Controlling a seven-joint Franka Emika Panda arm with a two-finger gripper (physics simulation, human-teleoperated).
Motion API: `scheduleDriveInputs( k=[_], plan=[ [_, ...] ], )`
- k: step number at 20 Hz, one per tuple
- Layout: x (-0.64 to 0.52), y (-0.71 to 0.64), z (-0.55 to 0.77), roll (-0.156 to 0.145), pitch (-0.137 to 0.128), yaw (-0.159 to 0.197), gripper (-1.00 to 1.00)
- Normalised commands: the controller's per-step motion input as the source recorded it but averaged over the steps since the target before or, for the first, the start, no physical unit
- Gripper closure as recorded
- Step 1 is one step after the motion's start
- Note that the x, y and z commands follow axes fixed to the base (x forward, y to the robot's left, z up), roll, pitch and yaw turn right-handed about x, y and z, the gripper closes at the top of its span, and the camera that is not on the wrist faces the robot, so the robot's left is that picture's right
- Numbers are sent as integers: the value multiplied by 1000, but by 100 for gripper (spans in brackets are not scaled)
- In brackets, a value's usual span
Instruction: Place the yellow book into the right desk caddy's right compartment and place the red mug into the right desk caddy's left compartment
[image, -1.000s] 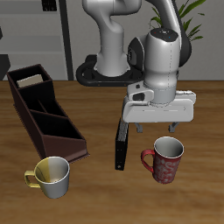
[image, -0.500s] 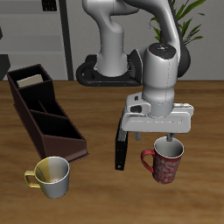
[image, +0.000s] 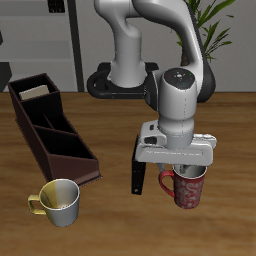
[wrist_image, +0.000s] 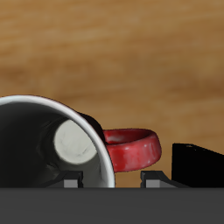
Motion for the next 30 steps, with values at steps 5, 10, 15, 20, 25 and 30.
scheduleDriveInputs(
  k=[5, 10, 15, 20, 25, 30],
  plan=[
    [-46, 92, 2, 38, 4, -28, 100],
    [-145, 216, 317, 58, -46, 16, 100],
    [-197, 217, 401, 46, -51, 30, 100],
    [-487, 255, 673, 74, -26, 1, 100],
    [-711, -8, 717, 40, -44, -28, 100],
    [-644, -307, 689, -4, -37, -66, 100]
  ],
)
